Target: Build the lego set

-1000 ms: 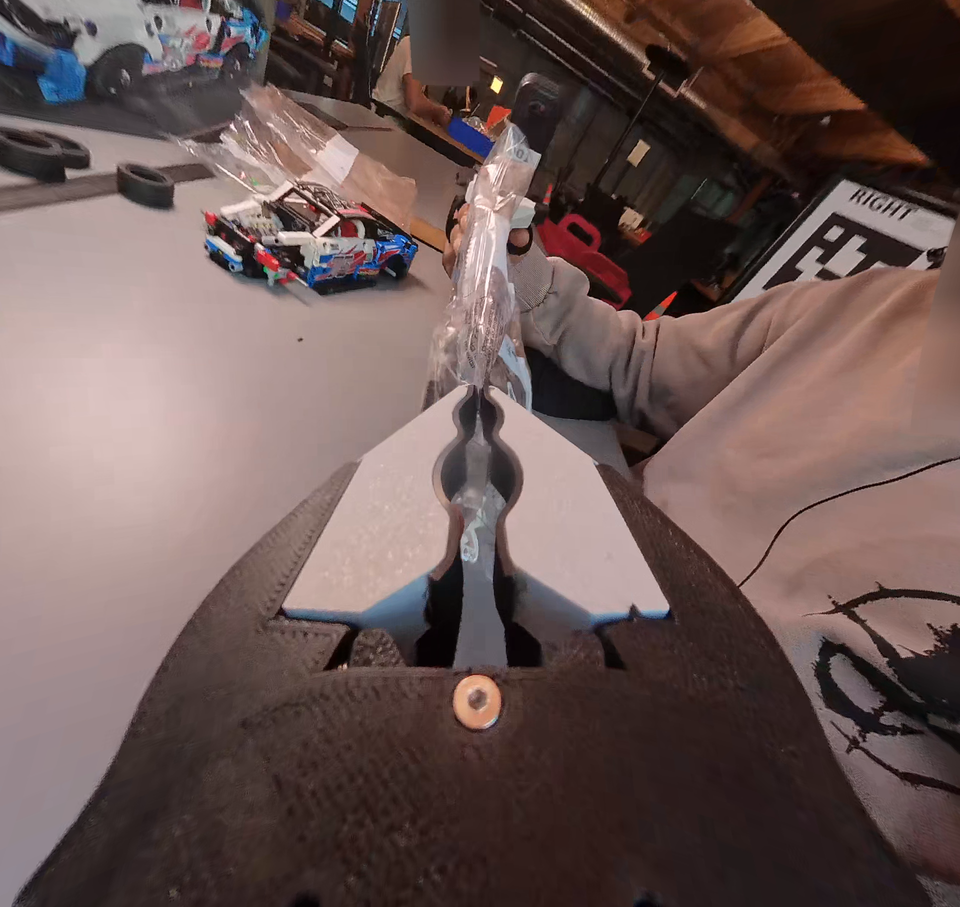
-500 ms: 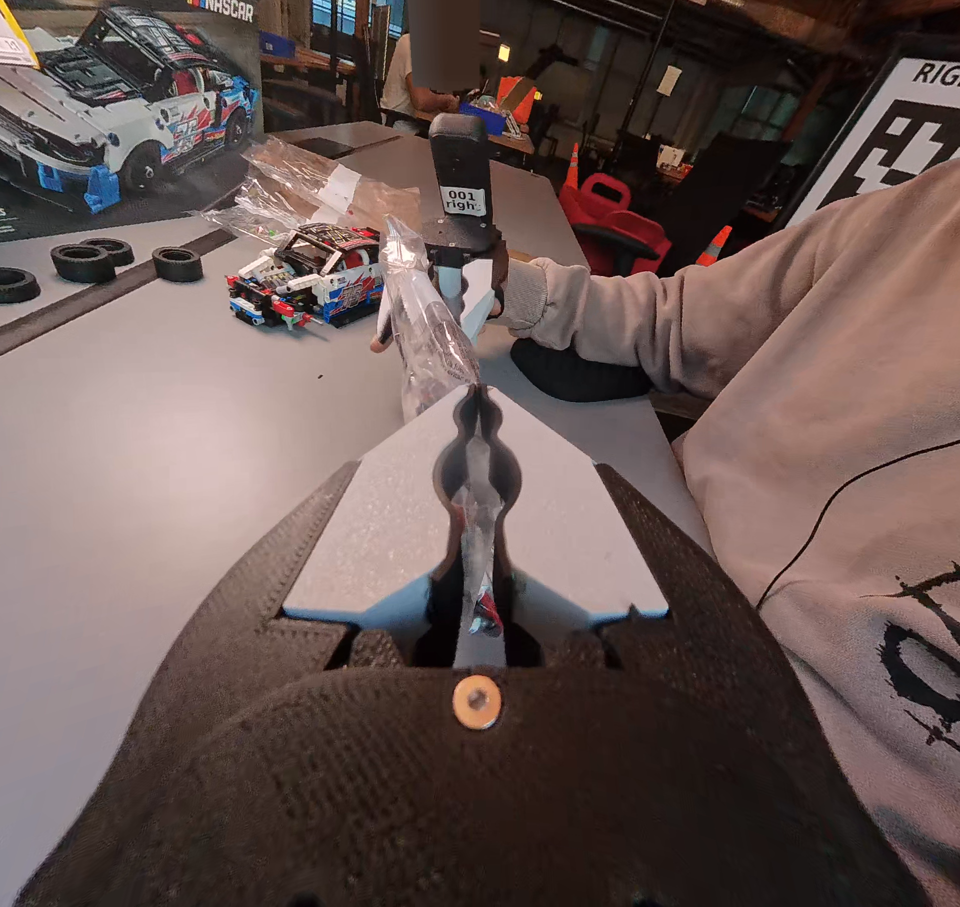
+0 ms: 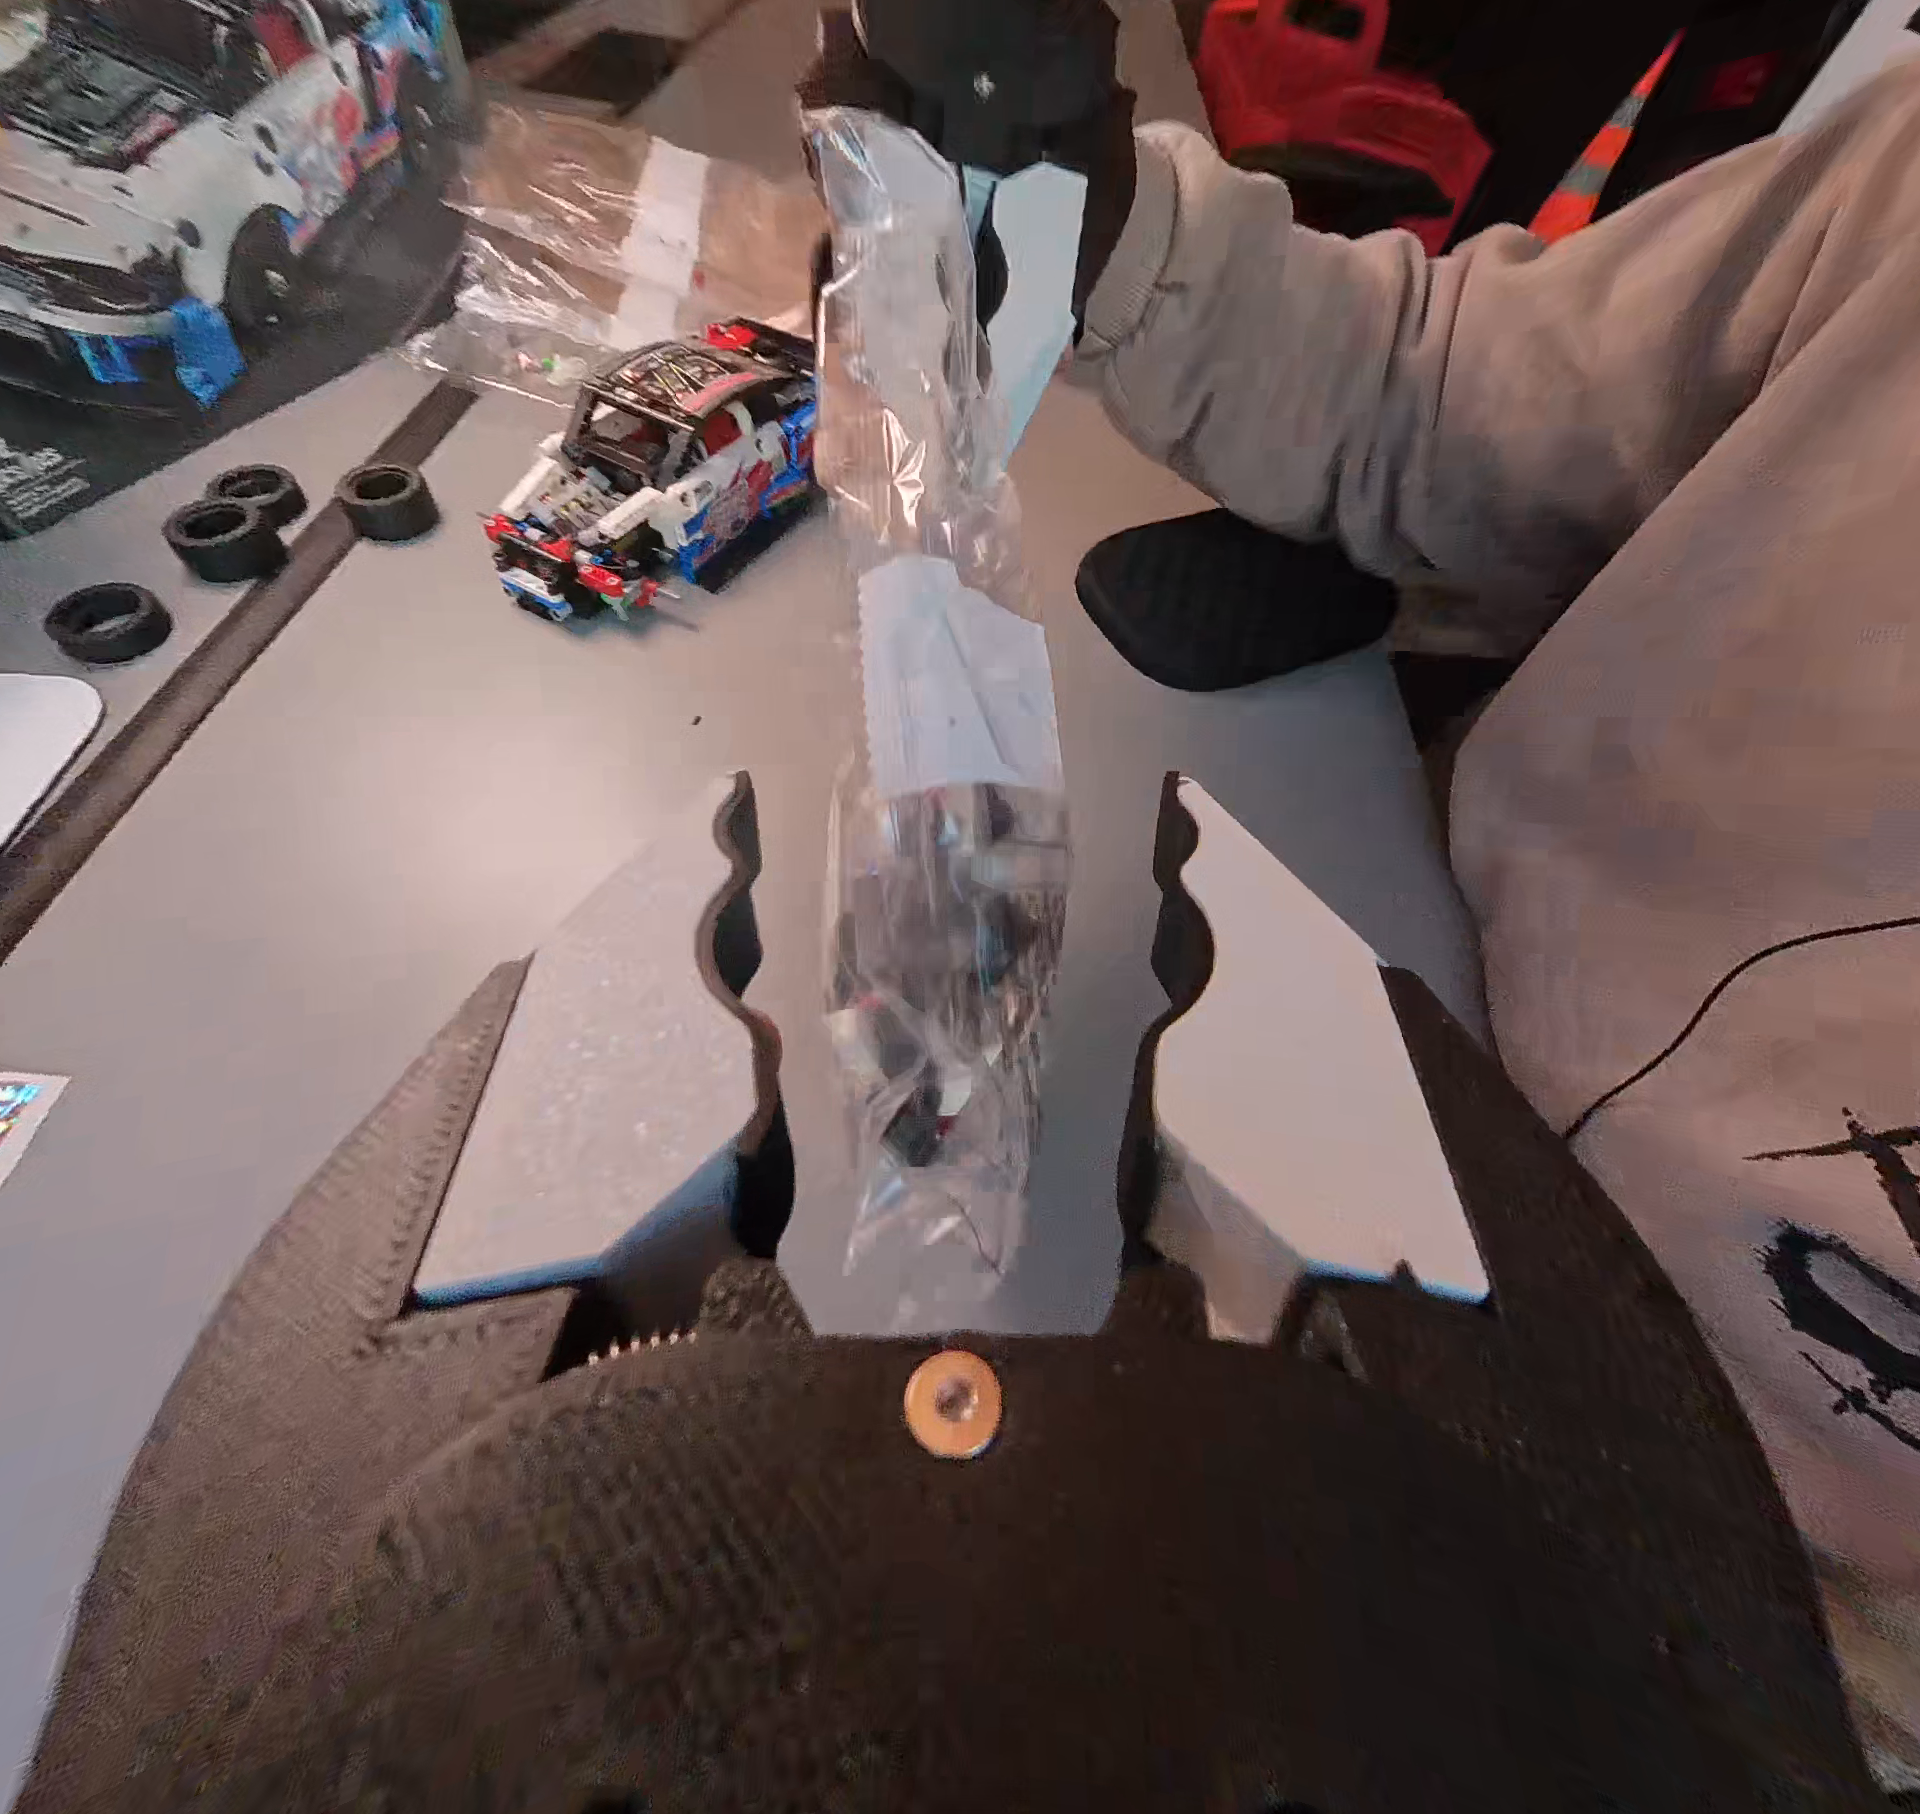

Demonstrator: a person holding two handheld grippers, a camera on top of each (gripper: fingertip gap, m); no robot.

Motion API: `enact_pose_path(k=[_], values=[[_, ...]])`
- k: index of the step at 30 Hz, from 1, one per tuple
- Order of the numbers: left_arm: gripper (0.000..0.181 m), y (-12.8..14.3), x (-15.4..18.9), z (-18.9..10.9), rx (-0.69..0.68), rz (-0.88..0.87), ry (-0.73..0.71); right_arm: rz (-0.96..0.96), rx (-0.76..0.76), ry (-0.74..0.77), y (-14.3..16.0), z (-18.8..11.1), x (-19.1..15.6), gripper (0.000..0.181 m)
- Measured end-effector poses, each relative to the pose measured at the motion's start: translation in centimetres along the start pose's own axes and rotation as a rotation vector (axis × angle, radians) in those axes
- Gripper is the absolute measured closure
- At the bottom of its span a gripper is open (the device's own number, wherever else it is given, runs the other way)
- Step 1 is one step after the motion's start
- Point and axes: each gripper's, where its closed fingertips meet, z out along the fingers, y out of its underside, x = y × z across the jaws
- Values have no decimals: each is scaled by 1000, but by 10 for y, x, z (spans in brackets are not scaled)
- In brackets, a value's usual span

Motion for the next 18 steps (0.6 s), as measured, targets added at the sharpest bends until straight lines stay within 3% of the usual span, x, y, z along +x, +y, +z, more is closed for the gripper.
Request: enact_pose_path(k=[1, 3, 5, 8, 11, 13, 16, 17, 18], values=[[111, -1, 5, 13, -64, 6, 49, -45, -40, -8, -11, 1, 0, 181], [157, -1, 4, 33, -152, 32, 77, -127, -83, 15, -33, -1, 2, 181], [178, -15, -4, 37, -77, 26, 67, -186, -62, 123, -51, -14, 13, 174], [181, -32, -18, 25, 143, -38, 23, -103, 253, 410, -83, -70, 46, 148], [181, -32, -33, 11, 331, -112, -22, 125, 410, 535, -46, -102, 65, 115], [181, -31, -36, 6, 405, -138, -15, 295, 459, 519, -13, -87, 66, 107], [181, -31, -38, 12, 479, -172, 23, 505, 498, 328, 17, -20, 50, 108], [181, -32, -38, 15, 499, -192, 38, 529, 485, 234, 21, 5, 38, 112], [181, -32, -39, 18, 511, -211, 50, 511, 465, 170, 23, 24, 29, 136]])
